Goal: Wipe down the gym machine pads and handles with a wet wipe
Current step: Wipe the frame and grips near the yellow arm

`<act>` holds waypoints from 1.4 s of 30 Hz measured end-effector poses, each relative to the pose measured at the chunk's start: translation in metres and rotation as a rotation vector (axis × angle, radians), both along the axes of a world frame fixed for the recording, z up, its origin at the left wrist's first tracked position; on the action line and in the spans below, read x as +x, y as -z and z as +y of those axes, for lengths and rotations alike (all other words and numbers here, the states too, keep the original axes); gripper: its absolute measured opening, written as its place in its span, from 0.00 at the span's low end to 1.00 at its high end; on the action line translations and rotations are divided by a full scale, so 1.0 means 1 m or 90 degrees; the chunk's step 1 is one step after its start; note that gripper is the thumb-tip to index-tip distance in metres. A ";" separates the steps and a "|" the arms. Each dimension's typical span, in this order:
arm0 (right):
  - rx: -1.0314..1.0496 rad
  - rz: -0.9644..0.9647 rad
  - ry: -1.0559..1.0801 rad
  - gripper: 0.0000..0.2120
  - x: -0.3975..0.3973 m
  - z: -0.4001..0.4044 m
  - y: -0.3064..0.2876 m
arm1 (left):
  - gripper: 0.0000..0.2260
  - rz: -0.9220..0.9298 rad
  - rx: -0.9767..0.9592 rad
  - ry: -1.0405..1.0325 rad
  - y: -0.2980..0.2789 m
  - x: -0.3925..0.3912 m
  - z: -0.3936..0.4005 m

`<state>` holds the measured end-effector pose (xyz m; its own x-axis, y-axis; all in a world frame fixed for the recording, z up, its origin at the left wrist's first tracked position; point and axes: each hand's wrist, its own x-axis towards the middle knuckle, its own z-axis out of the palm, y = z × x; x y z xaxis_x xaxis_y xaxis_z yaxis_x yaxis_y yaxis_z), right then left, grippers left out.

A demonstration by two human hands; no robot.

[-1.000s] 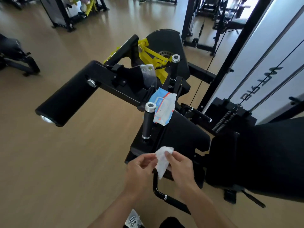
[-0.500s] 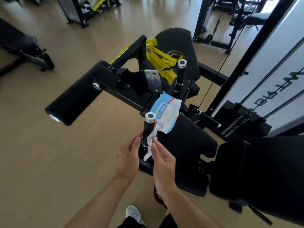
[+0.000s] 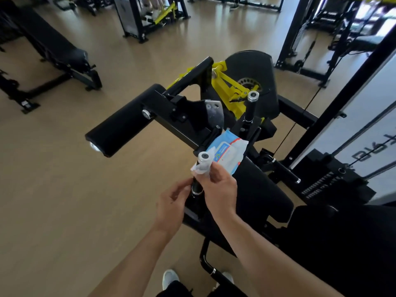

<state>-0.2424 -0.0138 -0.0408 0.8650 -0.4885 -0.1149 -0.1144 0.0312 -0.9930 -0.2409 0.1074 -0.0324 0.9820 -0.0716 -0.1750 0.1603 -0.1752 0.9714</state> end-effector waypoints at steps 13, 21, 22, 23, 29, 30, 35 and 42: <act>-0.135 0.101 -0.048 0.05 -0.001 -0.004 -0.004 | 0.04 0.057 -0.047 -0.041 -0.009 0.009 -0.003; -0.145 0.075 -0.024 0.05 -0.008 0.004 -0.009 | 0.07 0.183 -0.107 -0.071 -0.009 0.021 -0.013; -0.150 0.074 -0.028 0.07 -0.008 0.004 -0.009 | 0.06 0.210 -0.147 -0.070 -0.008 0.023 -0.012; -0.160 0.074 -0.033 0.08 -0.009 0.004 -0.009 | 0.05 0.227 -0.175 -0.063 -0.007 0.025 -0.011; -0.085 0.096 -0.009 0.06 -0.005 0.004 -0.015 | 0.05 0.250 -0.265 -0.038 -0.008 0.025 -0.008; -0.088 0.098 0.001 0.05 -0.004 0.006 -0.016 | 0.05 0.241 -0.272 -0.042 -0.009 0.024 -0.007; -0.068 0.088 0.042 0.04 -0.005 0.017 -0.016 | 0.04 0.190 -0.221 -0.092 -0.009 0.027 -0.004; -0.124 0.094 0.068 0.10 -0.004 0.028 -0.006 | 0.05 0.226 -0.161 -0.116 0.001 0.032 -0.002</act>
<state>-0.2468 0.0145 -0.0350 0.7885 -0.6009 -0.1310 -0.2651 -0.1399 -0.9540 -0.2088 0.1057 -0.0329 0.8654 0.0131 -0.5010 0.4959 0.1221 0.8598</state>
